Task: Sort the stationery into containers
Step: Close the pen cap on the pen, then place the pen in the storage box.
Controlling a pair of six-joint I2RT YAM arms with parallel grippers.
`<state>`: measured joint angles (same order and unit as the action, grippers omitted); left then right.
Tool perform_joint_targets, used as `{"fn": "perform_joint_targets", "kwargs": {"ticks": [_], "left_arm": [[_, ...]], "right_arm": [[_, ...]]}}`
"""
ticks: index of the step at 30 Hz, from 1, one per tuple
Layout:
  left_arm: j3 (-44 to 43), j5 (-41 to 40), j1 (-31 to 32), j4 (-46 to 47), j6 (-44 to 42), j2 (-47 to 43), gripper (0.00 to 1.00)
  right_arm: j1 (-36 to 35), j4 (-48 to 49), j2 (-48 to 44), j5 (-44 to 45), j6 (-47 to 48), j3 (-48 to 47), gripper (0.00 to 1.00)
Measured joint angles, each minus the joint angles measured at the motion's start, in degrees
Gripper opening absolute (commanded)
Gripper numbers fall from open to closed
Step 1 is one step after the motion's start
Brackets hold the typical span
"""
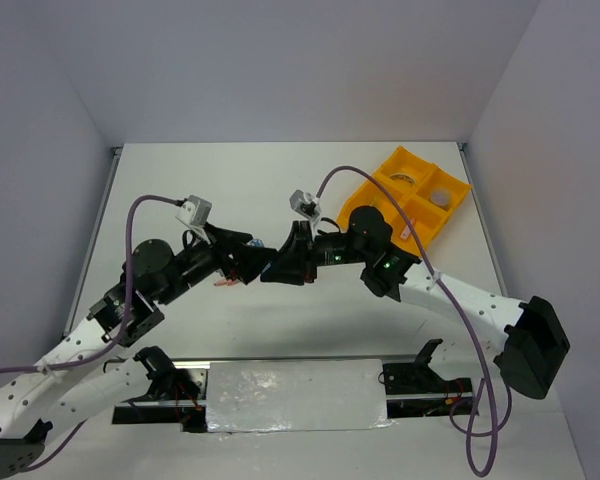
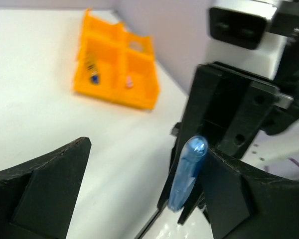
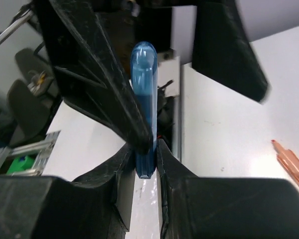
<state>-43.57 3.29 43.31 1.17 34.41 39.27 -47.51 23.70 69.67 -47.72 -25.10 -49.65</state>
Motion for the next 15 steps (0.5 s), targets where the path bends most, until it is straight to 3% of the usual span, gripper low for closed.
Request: {"fn": "perform_joint_targets", "kwargs": {"ticks": [8, 15], "left_arm": [[-17.44, -19.32, 0.33, -18.88, 0.02, 3.39, 0.99], [-23.69, -30.53, 0.28, -32.76, -1.14, 2.21, 0.99]], "right_arm": [[8.00, -2.78, -2.34, 8.28, -2.60, 3.72, 0.00], [31.98, -22.05, -9.53, 28.00, -4.79, 7.63, 0.00]]}}
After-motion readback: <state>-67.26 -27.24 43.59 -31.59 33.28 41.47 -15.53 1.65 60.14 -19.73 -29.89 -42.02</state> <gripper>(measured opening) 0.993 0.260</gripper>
